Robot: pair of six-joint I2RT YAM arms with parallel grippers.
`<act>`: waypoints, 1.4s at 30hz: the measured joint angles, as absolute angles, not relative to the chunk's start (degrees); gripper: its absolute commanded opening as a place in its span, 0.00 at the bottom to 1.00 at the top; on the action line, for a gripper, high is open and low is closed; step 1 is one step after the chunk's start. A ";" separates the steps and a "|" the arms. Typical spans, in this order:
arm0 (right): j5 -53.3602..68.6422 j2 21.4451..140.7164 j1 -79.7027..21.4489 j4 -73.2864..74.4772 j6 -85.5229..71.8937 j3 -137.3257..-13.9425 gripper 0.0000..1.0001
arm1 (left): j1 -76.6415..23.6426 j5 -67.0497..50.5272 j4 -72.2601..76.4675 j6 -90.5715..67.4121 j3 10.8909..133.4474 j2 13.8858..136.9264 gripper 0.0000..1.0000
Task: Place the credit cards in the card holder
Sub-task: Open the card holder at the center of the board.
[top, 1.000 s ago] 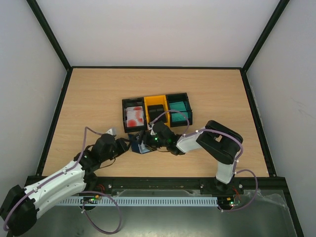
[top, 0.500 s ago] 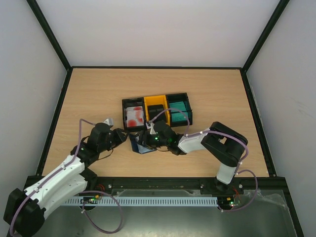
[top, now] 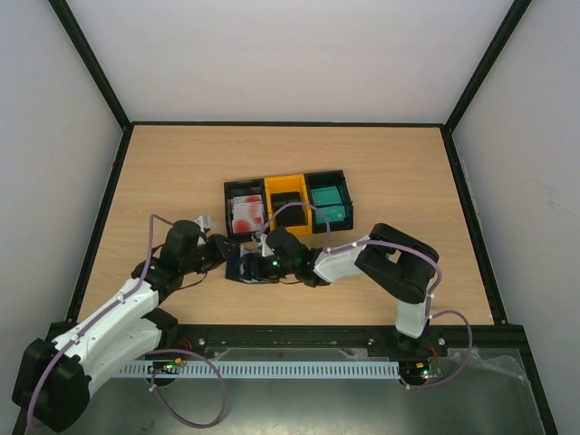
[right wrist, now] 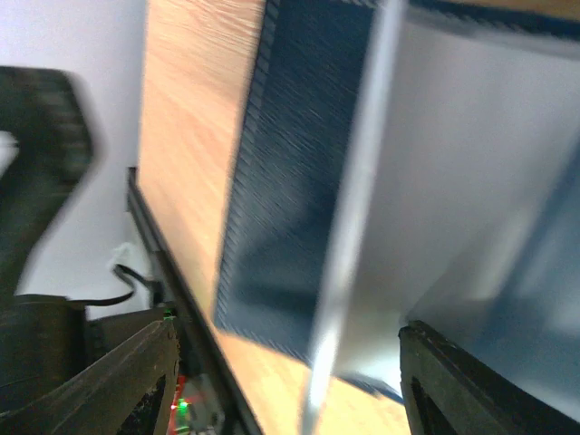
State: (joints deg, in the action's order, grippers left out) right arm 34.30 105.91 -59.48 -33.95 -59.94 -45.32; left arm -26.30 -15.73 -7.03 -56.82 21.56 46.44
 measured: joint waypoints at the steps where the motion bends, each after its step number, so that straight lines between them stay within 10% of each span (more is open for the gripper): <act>1: 34.17 106.65 -59.55 -33.19 -59.46 -45.65 0.66 | -26.28 -16.10 -6.87 -56.69 21.56 46.74 0.26; 27: 29.12 107.77 -60.07 -23.75 -49.89 -49.65 0.63 | -25.17 -17.58 1.19 -50.70 19.29 65.32 0.24; 42: -6.02 96.92 -61.01 10.22 -46.46 -54.15 0.61 | -26.26 -17.76 2.00 -48.77 18.37 67.16 0.27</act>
State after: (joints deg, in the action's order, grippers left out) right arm -6.02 96.92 -61.01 10.22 -46.46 -54.15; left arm -26.26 -17.76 2.00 -48.77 18.37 67.16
